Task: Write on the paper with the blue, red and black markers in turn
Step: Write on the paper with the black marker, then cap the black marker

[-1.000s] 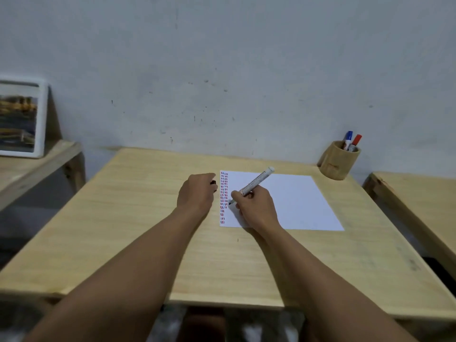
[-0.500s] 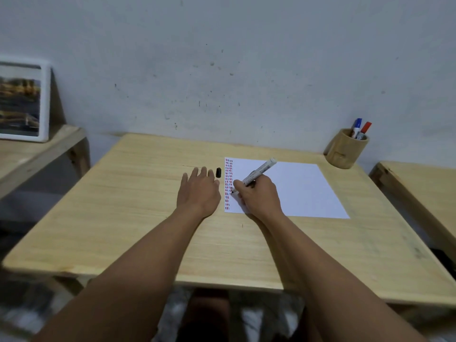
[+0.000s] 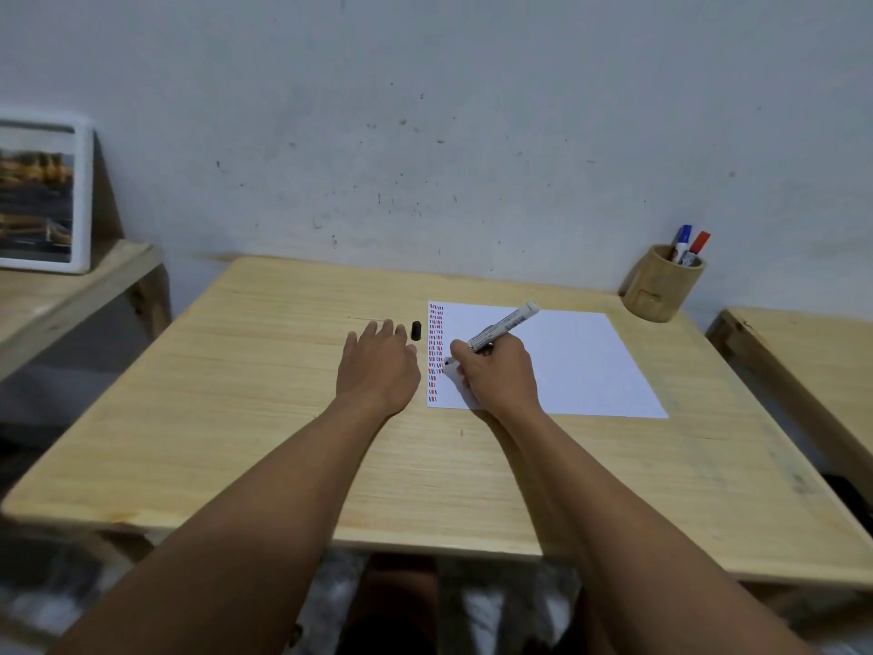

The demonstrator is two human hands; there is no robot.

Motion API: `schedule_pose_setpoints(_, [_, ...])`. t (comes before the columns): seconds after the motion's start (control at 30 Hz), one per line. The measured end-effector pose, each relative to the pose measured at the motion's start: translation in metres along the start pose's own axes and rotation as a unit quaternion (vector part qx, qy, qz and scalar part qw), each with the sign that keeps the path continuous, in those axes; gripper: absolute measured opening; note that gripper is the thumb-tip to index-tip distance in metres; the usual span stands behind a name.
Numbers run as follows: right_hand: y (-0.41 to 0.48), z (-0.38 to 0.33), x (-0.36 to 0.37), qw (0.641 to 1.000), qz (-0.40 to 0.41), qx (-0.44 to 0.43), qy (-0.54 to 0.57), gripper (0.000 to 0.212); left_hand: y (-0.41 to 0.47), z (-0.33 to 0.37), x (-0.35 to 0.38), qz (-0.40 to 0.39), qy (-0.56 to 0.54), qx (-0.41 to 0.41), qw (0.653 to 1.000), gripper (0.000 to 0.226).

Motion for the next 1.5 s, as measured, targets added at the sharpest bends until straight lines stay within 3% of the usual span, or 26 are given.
schedule_pose_setpoints(0.2, [0.005, 0.0, -0.007, 0.991, -0.004, 0.025, 0.131, 0.017, 0.004, 0.015, -0.023, 0.063, -0.059, 0.012, 0.996, 0.049])
schedule_pose_setpoints(0.3, [0.004, -0.005, -0.014, 0.983, -0.014, 0.035, 0.177, 0.013, 0.015, 0.015, -0.022, 0.055, -0.046, 0.021, 0.997, 0.03])
schedule_pose_setpoints(0.4, [0.004, -0.01, -0.023, 0.977, -0.019, 0.048, 0.207, 0.017, 0.017, 0.013, -0.026, 0.069, -0.052, 0.009, 0.996, 0.026])
schedule_pose_setpoints(0.5, [0.005, -0.015, -0.033, 0.971, -0.019, 0.044, 0.233, 0.014, 0.013, 0.018, -0.039, 0.099, -0.172, -0.043, 0.979, 0.02])
schedule_pose_setpoints(0.67, [0.002, -0.026, -0.051, 0.962, -0.004, 0.041, 0.27, 0.012, 0.013, 0.046, -0.063, 0.135, -0.39, -0.081, 0.907, 0.011])
schedule_pose_setpoints(1.1, [0.003, -0.048, -0.112, 0.938, 0.058, 0.028, 0.34, 0.014, 0.016, 0.11, -0.081, 0.033, -0.558, -0.075, 0.826, 0.011])
schedule_pose_setpoints(1.3, [0.005, -0.046, -0.124, 0.932, 0.056, 0.032, 0.356, 0.014, 0.012, 0.131, -0.089, 0.003, -0.579, -0.07, 0.813, 0.015])
schedule_pose_setpoints(1.5, [0.009, -0.043, -0.128, 0.916, 0.036, 0.044, 0.397, 0.03, 0.009, 0.139, -0.095, 0.006, -0.594, -0.067, 0.801, 0.015])
Point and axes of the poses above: each hand's wrist, its own y-axis towards the middle knuckle, its own x-axis out of the palm, z = x × y, the point moved 4 cm from there along y, towards the middle knuckle, and after that the axes turned 2 degrees about x, right-handed, at the moved point
